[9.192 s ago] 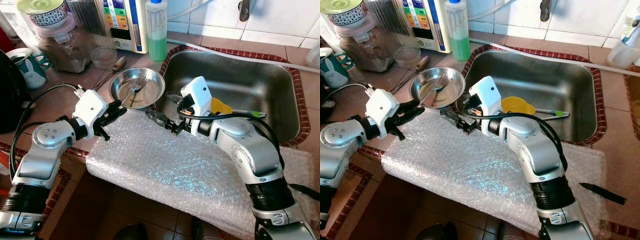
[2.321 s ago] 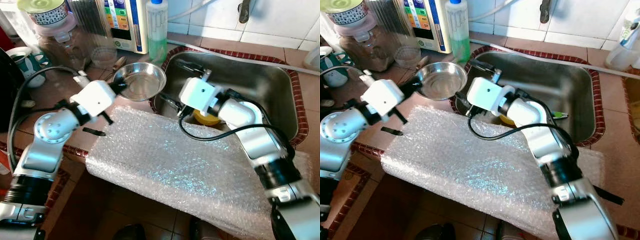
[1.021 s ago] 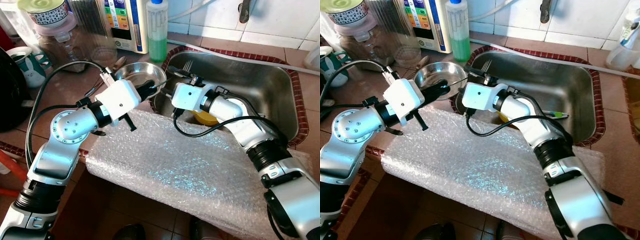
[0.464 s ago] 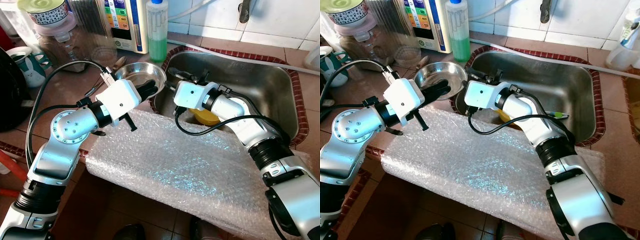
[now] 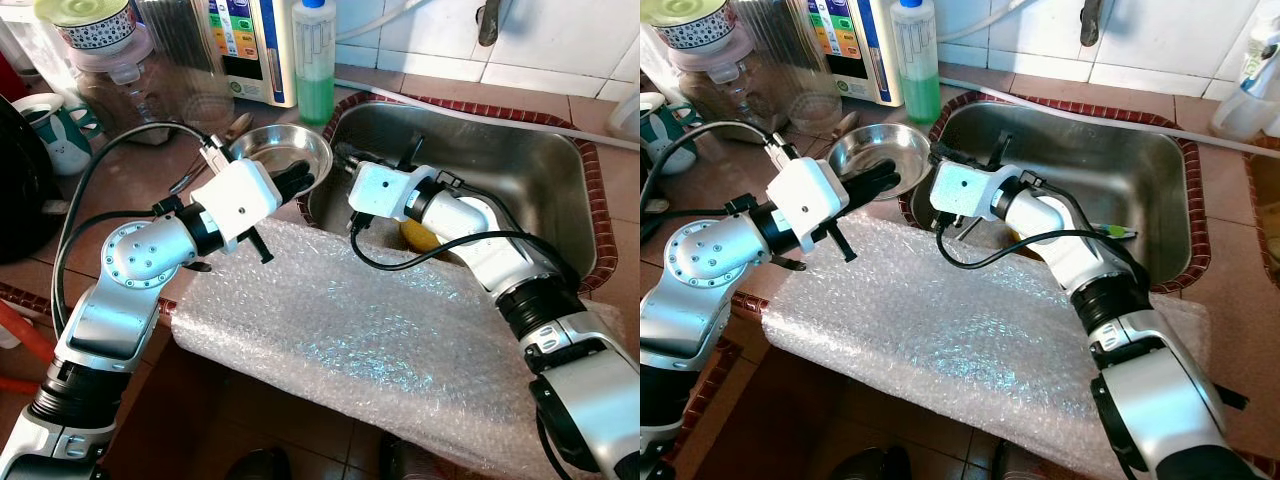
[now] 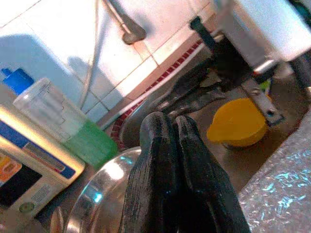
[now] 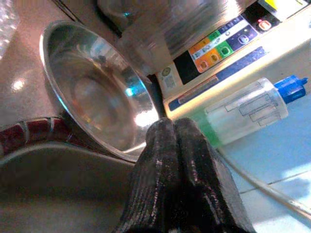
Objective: Kitchen organization
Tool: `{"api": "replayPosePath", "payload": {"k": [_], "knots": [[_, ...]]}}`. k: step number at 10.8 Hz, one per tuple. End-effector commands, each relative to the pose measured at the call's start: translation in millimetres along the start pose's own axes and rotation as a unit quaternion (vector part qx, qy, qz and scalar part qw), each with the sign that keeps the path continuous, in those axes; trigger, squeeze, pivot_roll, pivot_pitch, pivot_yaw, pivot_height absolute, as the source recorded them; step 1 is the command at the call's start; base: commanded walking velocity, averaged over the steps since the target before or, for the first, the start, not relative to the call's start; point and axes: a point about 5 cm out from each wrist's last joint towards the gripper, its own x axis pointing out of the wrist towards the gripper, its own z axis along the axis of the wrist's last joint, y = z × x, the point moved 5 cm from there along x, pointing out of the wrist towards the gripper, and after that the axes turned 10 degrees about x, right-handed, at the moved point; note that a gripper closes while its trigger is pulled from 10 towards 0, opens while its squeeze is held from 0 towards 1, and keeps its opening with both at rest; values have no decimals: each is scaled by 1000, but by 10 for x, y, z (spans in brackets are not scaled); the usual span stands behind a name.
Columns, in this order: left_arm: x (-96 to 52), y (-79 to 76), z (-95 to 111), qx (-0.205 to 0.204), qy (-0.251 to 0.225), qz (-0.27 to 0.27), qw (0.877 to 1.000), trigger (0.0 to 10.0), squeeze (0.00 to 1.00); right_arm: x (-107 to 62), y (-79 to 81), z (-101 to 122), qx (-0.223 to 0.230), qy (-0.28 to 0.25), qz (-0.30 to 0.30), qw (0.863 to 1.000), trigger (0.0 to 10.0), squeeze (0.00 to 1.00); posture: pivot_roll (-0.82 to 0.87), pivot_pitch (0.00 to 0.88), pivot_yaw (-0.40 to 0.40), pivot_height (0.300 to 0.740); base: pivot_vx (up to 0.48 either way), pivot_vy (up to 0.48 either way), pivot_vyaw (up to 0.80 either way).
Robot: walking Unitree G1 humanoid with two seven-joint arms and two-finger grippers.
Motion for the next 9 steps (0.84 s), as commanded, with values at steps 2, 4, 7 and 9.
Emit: {"api": "replayPosePath", "payload": {"k": [2, 4, 7, 9], "knots": [[-93, 81, -176, -12, 25, 38, 999, 10000, 412, -31, 63, 63, 44, -14, 3, 999, 3451, 0, -61, 210, 78, 740, 0, 0, 0], [-178, 172, -311, -42, 38, 77, 995, 10000, 1000, -113, 195, 68, 86, -15, 12, 996, 10000, 1000, -68, 207, 77, 740, 0, 0, 0], [-291, 339, -526, -89, 57, 153, 983, 10000, 1000, -194, 335, 154, 112, -25, 26, 993, 10000, 1000, -73, 203, 83, 740, 0, 0, 0], [-415, 402, -820, -129, 96, 215, 963, 10000, 1000, -203, 436, 253, 128, -35, 42, 990, 10000, 1000, -75, 197, 87, 740, 0, 0, 0]]}}
